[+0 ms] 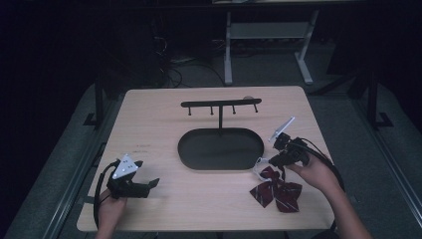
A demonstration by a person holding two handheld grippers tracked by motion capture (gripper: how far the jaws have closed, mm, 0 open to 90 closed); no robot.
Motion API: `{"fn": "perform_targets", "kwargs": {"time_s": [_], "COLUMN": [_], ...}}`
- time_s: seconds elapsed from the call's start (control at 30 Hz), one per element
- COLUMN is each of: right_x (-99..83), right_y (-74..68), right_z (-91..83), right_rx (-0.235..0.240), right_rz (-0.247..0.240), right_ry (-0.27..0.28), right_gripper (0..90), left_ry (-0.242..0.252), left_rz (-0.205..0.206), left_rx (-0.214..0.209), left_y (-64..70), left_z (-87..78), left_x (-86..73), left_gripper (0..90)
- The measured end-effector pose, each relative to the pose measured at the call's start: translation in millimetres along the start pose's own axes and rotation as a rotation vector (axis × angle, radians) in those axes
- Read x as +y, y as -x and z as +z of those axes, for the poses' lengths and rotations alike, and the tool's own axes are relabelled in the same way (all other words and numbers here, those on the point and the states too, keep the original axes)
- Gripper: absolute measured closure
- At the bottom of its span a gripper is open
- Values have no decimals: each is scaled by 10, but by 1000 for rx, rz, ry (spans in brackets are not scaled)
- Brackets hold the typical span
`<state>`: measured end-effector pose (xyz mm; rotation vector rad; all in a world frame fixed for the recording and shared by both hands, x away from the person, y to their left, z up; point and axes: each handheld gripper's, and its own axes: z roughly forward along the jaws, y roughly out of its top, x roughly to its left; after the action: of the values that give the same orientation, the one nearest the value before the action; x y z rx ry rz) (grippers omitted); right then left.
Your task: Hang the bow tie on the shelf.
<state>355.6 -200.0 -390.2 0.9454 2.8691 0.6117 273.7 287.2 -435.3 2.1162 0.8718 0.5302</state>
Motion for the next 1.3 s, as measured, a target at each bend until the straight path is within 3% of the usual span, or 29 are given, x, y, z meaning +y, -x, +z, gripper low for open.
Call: {"fn": "perform_targets", "kwargs": {"time_s": [0.43, 1.13, 1.3], "right_x": [3, 88, 125], "right_y": [-26, -108, -123], "right_z": [-224, -624, -694], "right_rx": [42, 41, 36], "right_rz": [0, -36, -36], "right_ry": [87, 223, 234], "right_gripper": [868, 876, 876], "left_ry": [0, 2, 1], "left_rz": [-1, 2, 1], "left_rx": [-1, 1, 1], "left_y": [2, 7, 4], "left_z": [5, 13, 12], "left_x": [-2, -4, -5], "left_gripper": [132, 132, 132]}}
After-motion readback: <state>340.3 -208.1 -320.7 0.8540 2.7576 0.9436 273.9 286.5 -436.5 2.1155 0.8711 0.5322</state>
